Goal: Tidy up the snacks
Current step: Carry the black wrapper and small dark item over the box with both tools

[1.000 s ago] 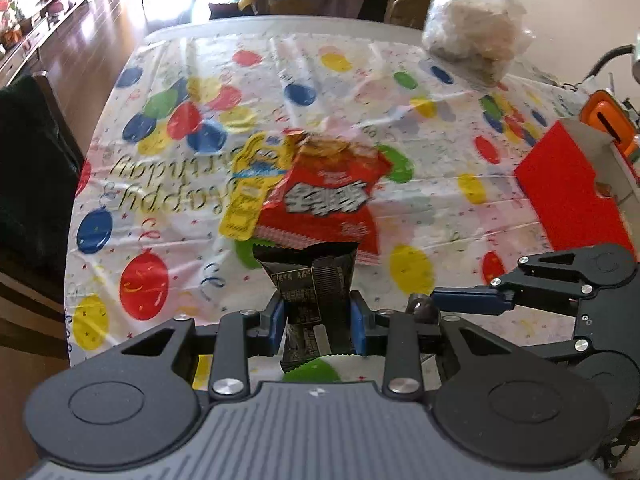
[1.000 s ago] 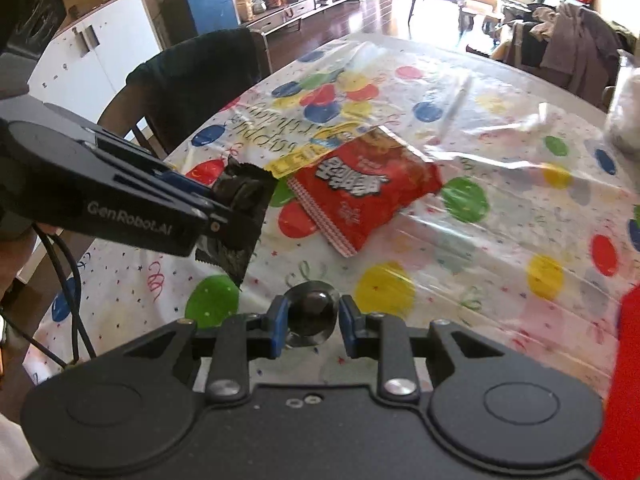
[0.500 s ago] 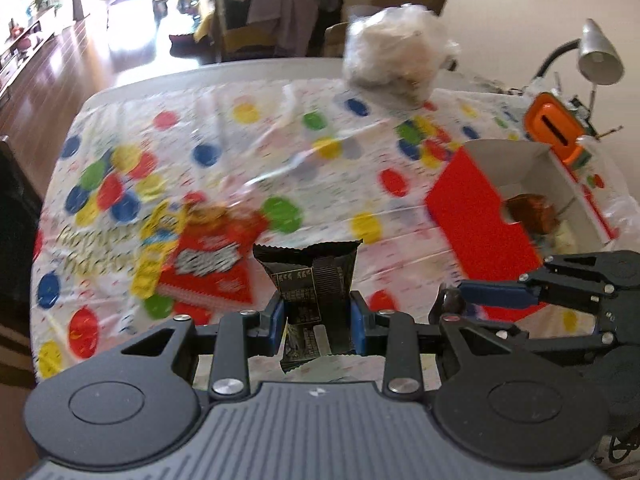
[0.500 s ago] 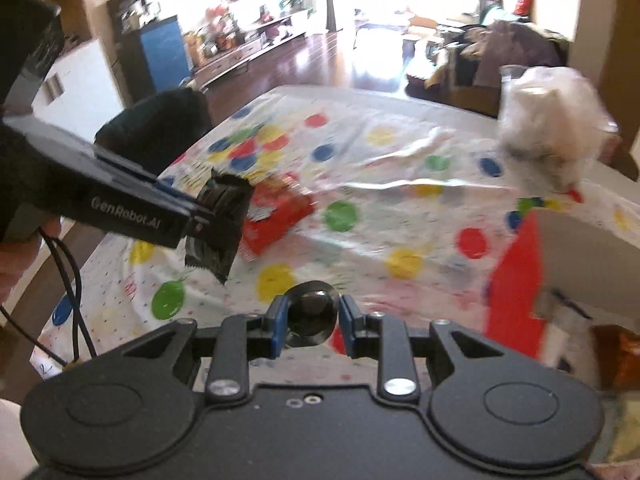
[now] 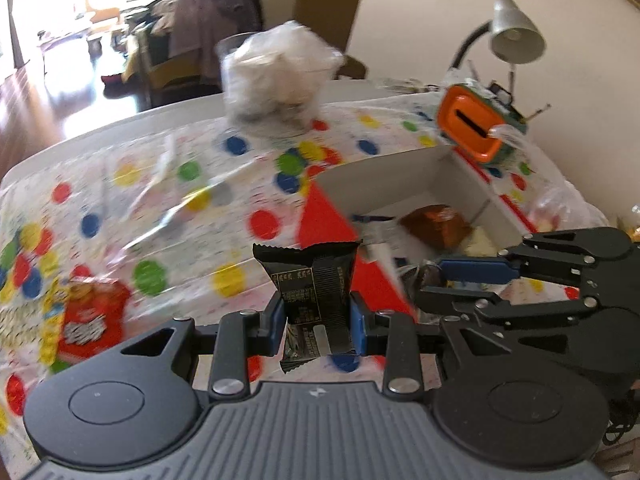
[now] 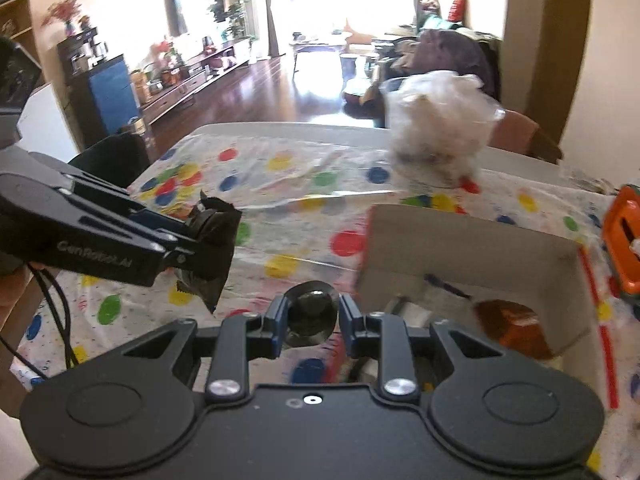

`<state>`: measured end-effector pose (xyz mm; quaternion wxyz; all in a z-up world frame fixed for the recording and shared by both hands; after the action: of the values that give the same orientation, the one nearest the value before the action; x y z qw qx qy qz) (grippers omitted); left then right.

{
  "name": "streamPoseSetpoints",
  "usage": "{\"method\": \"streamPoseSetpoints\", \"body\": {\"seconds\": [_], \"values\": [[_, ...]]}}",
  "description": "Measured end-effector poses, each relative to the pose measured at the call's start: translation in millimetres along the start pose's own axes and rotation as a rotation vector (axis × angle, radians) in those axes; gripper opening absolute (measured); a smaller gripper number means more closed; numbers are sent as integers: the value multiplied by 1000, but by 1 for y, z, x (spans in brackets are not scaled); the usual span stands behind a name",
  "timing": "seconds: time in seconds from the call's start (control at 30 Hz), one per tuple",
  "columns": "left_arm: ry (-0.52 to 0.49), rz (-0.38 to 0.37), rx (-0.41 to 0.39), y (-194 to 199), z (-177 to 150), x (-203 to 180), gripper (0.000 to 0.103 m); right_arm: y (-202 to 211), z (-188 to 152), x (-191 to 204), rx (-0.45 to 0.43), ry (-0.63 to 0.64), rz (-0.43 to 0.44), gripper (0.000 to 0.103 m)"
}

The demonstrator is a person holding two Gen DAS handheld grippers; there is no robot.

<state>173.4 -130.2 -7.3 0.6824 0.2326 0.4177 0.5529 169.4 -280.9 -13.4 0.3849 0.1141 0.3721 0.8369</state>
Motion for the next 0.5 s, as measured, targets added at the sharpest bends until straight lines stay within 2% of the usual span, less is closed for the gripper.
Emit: {"method": "streamPoseSetpoints", "body": {"seconds": [0.27, 0.5], "values": [[-64, -22, 19, -28, 9, -58, 32, 16, -26, -51, 7, -46, -66, 26], [-81, -20, 90, -67, 19, -95, 32, 16, -53, -99, 49, -100, -109, 26]]}}
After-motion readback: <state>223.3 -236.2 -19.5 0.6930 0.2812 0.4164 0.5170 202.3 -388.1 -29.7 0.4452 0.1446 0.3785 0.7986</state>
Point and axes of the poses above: each gripper's, at about its wrist camera, not at the fingertips, and y roughly against the way its jaws point, x to its left, z to its top, the point moved 3 cm from there along -y, roughly the way its jaws point, and after that the axes turned 12 degrees about y, right-handed, at the moved point
